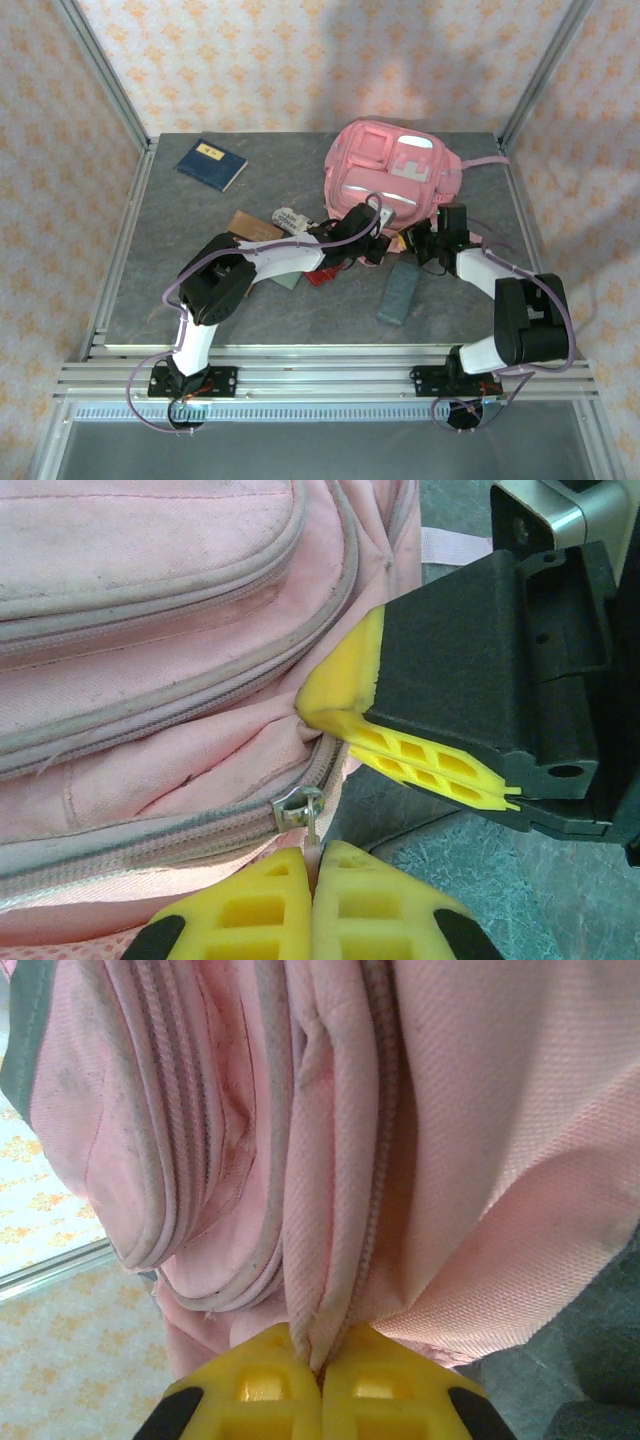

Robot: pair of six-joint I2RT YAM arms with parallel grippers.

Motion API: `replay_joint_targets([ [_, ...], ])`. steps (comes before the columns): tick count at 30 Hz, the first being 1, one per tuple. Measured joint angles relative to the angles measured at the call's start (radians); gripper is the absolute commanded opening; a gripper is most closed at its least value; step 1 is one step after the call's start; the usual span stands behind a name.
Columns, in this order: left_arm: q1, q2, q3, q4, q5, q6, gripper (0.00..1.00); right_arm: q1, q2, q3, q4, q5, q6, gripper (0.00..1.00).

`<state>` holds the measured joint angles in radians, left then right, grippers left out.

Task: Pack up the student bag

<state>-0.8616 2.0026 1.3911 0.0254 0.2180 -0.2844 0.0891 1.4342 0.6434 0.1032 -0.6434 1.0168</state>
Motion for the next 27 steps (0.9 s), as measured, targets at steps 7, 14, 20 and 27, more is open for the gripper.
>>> replay_joint_targets([
  [7, 0.053, -0.077, -0.104, 0.009, -0.022, 0.005, 0.0, -0.034, -0.031, 0.0, -0.013, 0.0, -0.019, 0.0],
  [14, 0.196, -0.156, -0.19, 0.012, -0.044, 0.006, 0.0, -0.103, -0.127, -0.015, -0.019, -0.002, -0.039, 0.0],
  [20, 0.191, -0.181, -0.217, 0.011, -0.044, 0.011, 0.0, -0.106, -0.14, -0.016, -0.037, -0.012, -0.057, 0.0],
  [27, 0.087, -0.267, -0.276, -0.004, -0.097, 0.044, 0.0, -0.124, -0.145, 0.011, -0.101, -0.034, -0.131, 0.0],
])
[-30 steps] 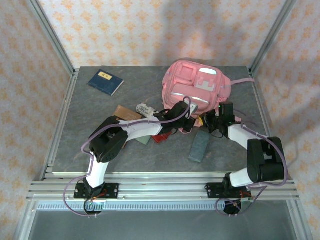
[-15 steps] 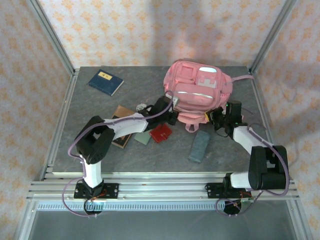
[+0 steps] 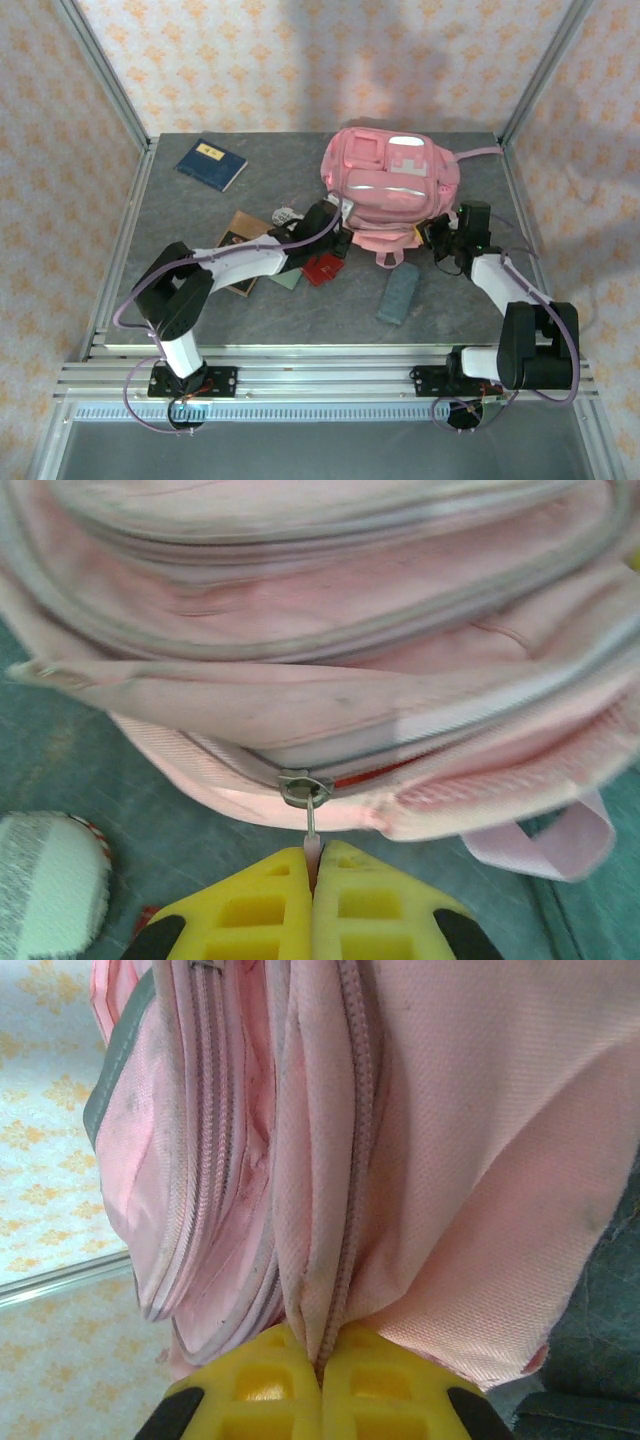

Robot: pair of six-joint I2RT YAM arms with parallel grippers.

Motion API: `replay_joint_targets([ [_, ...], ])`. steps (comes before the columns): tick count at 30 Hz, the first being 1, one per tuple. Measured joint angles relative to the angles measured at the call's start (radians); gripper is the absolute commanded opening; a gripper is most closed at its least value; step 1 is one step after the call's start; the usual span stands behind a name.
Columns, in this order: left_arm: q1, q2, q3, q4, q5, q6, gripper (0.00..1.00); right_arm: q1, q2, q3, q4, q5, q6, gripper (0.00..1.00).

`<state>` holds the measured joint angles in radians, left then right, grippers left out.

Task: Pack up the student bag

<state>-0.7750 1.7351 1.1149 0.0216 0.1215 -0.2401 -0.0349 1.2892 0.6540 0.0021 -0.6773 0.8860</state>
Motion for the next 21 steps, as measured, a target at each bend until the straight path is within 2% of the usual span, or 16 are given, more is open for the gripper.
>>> replay_joint_targets([
  [5, -0.079, -0.018, -0.012, 0.003, 0.001, 0.0, 0.0, -0.06, 0.01, 0.047, -0.045, 0.006, -0.043, 0.0],
  [10, -0.11, 0.078, 0.104, 0.009, -0.003, -0.001, 0.0, -0.112, 0.122, 0.158, -0.057, 0.047, -0.054, 0.0],
  [11, -0.109, 0.102, 0.129, 0.011, -0.006, -0.001, 0.0, -0.117, 0.154, 0.19, -0.058, 0.058, -0.055, 0.03],
  [14, -0.107, 0.171, 0.2, 0.012, -0.019, -0.001, 0.0, -0.122, 0.247, 0.278, -0.069, 0.08, -0.063, 0.39],
  [16, -0.107, 0.211, 0.242, 0.005, -0.027, 0.0, 0.0, -0.124, 0.282, 0.321, -0.09, 0.097, -0.077, 0.51],
  [17, -0.107, 0.231, 0.261, 0.002, -0.03, 0.0, 0.0, -0.125, 0.286, 0.334, -0.099, 0.106, -0.085, 0.55],
  [21, -0.107, 0.285, 0.308, -0.027, -0.034, 0.0, 0.0, -0.126, 0.243, 0.334, -0.155, 0.117, -0.126, 0.59],
])
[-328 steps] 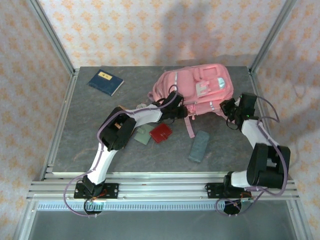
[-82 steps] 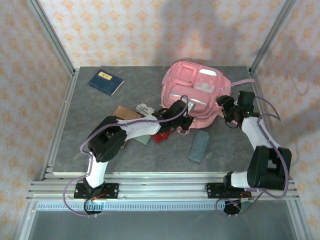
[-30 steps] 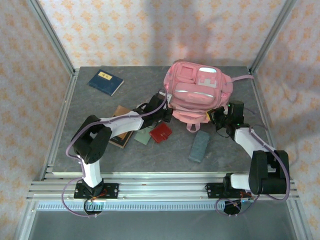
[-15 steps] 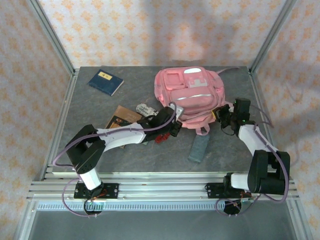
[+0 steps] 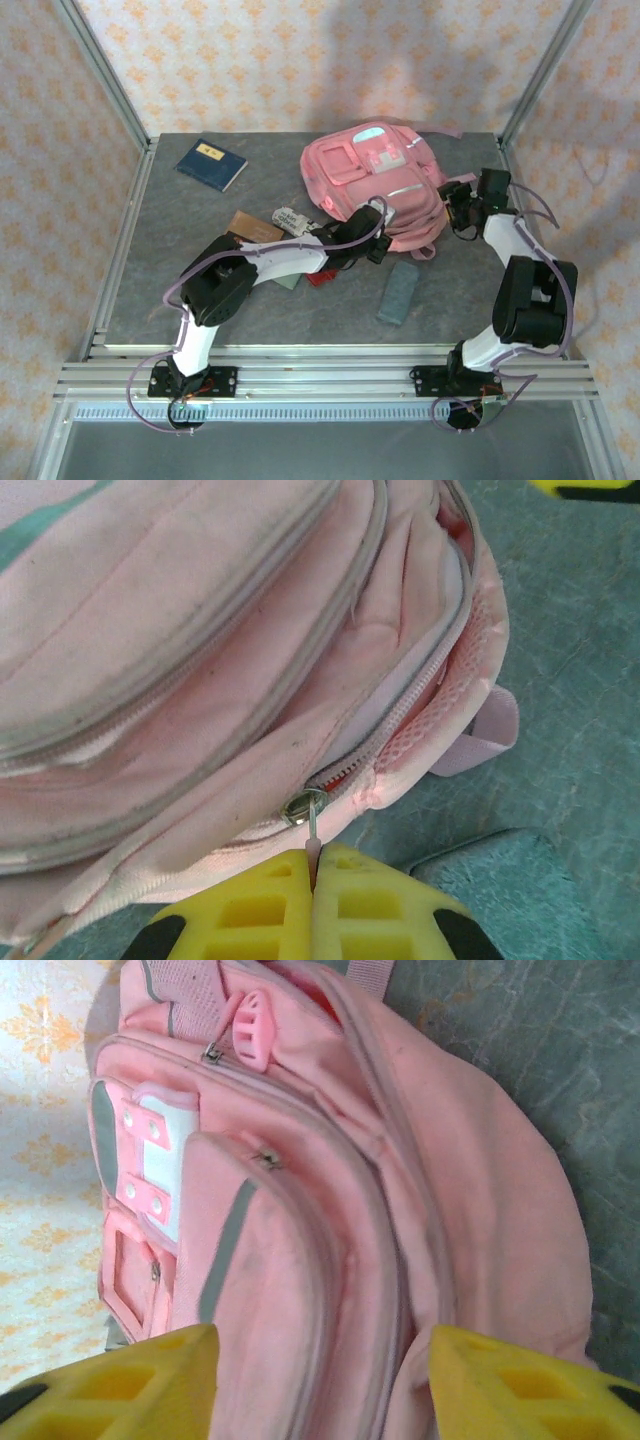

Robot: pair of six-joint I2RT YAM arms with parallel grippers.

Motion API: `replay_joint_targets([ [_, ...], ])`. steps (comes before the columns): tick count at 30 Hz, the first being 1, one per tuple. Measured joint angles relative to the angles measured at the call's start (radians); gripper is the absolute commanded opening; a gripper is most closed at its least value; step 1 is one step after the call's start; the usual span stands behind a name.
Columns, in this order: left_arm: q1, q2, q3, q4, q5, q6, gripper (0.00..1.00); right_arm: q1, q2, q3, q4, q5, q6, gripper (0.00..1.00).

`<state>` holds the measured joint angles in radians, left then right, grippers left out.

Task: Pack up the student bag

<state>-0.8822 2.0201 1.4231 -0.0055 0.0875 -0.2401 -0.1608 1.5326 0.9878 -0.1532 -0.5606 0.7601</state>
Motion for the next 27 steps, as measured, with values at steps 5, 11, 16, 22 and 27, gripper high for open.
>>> replay_joint_targets([
  [5, 0.0, 0.029, 0.034, -0.014, 0.0, 0.0, 0.0, 0.001, -0.179, -0.115, -0.039, -0.034, -0.031, 0.65],
  [11, 0.0, 0.029, 0.04, -0.014, 0.005, 0.0, 0.0, 0.06, -0.282, -0.268, -0.037, -0.101, 0.004, 0.66],
  [16, 0.0, 0.029, 0.04, -0.014, 0.011, 0.0, 0.0, 0.168, -0.225, -0.285, 0.007, -0.111, 0.045, 0.64],
  [22, 0.0, 0.013, 0.01, -0.009, 0.032, 0.0, 0.0, 0.211, -0.082, -0.261, 0.101, -0.101, 0.095, 0.22],
  [27, 0.0, -0.003, -0.026, -0.004, 0.03, 0.0, 0.0, 0.211, -0.008, -0.227, 0.117, -0.1, 0.114, 0.0],
])
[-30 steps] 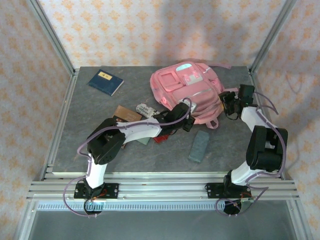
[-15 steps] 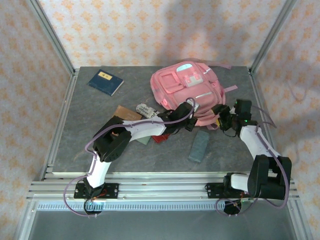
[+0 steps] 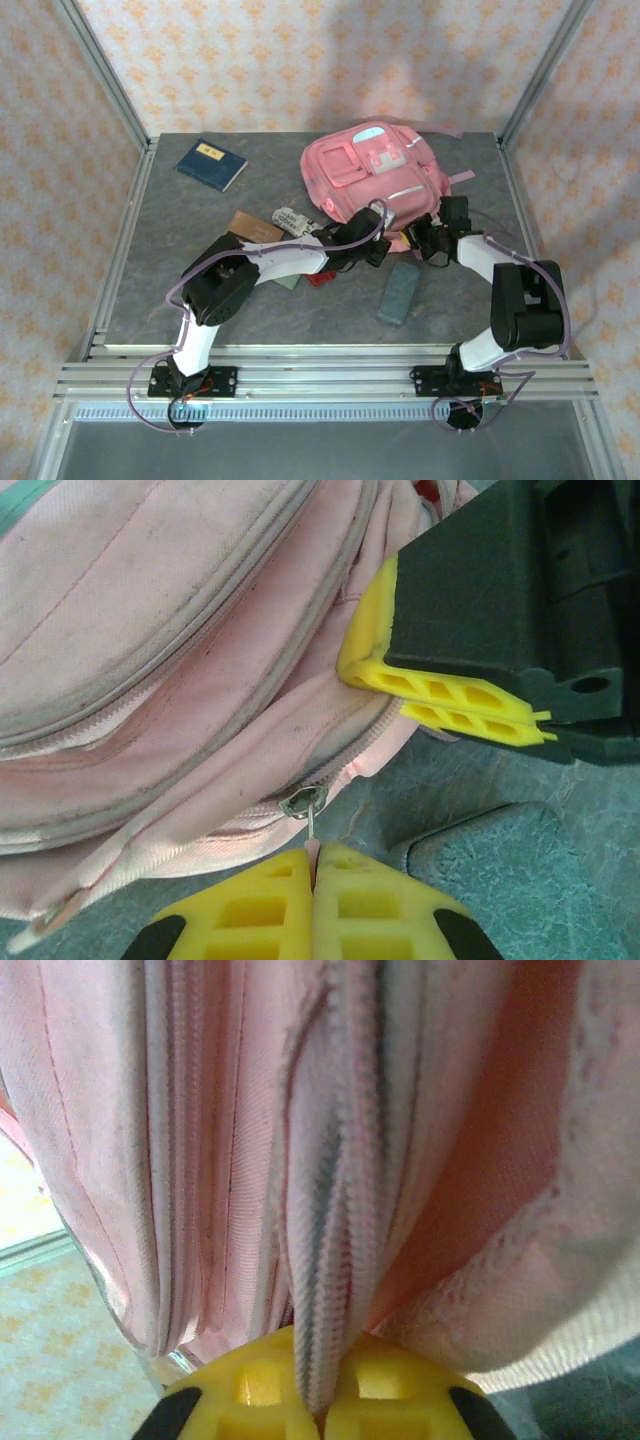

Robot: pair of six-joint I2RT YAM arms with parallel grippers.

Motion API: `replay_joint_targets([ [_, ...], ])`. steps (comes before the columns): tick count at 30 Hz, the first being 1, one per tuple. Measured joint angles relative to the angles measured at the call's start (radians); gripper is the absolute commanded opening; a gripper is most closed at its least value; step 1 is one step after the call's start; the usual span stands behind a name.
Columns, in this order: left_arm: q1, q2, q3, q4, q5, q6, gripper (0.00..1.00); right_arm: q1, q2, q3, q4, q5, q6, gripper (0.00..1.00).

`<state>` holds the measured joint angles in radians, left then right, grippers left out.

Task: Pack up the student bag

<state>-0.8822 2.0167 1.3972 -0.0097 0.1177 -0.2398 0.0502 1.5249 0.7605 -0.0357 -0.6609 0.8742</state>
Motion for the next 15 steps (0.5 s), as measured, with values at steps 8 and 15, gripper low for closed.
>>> replay_joint_targets([
  [8, 0.072, -0.082, -0.139, 0.075, 0.003, -0.009, 0.0, -0.012, -0.047, 0.007, -0.005, -0.002, 0.014, 0.0],
  [15, 0.193, -0.137, -0.201, 0.1, 0.005, -0.024, 0.0, -0.034, -0.176, 0.007, -0.008, 0.006, 0.032, 0.0],
])
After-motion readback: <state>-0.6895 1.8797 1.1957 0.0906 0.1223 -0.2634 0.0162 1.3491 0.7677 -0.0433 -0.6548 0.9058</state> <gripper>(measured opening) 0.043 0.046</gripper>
